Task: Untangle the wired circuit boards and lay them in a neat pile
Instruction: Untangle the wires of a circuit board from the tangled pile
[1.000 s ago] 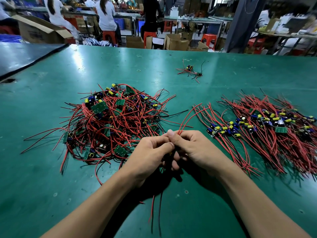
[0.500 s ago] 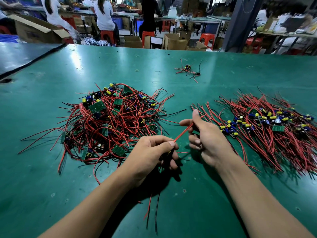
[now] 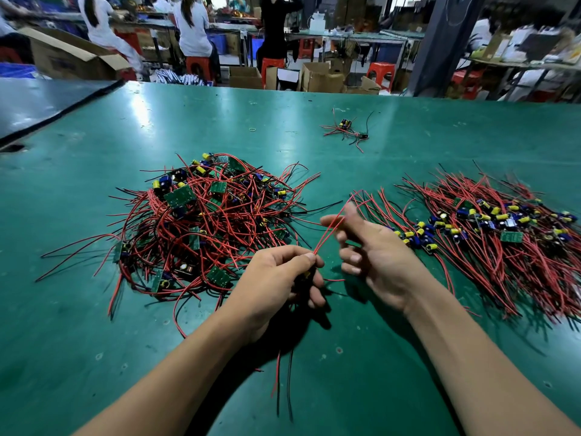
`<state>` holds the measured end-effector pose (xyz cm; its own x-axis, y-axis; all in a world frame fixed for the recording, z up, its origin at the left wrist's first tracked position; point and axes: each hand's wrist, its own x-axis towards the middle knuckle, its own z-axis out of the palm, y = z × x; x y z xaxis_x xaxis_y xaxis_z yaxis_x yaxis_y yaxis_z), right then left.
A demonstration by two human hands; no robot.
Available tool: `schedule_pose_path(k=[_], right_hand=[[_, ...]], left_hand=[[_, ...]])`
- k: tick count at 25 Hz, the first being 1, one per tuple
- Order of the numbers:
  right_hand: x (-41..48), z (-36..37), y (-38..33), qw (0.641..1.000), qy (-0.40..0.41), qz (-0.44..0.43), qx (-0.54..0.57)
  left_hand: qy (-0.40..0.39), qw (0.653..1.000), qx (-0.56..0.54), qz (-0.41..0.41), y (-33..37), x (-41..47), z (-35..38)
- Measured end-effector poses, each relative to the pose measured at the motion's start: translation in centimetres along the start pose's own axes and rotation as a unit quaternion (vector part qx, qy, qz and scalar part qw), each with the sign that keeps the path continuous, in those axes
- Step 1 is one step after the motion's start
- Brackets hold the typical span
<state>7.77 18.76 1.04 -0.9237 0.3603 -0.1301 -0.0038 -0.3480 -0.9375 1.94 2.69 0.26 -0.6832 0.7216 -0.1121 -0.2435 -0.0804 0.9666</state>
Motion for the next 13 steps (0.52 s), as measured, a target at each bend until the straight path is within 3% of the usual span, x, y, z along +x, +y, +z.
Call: schedule_pose_path(k=[3, 6, 13], right_hand=[[-0.6, 0.8, 1.4, 0.995, -0.053, 0.013, -0.085], [-0.4, 0.8, 1.5, 0.994, -0.022, 0.012, -0.105], [0.5, 0.5, 0.9, 0.998, 0.04, -0.025, 0.043]], left_hand=[[-0.009, 1.0, -0.004, -0.009, 0.0, 0.0, -0.1], [-0.039, 0.999, 0.007, -0.02, 0.2, -0.1, -0.4], [-0.073, 0.997, 0.018, -0.024, 0.5, -0.2, -0.5]])
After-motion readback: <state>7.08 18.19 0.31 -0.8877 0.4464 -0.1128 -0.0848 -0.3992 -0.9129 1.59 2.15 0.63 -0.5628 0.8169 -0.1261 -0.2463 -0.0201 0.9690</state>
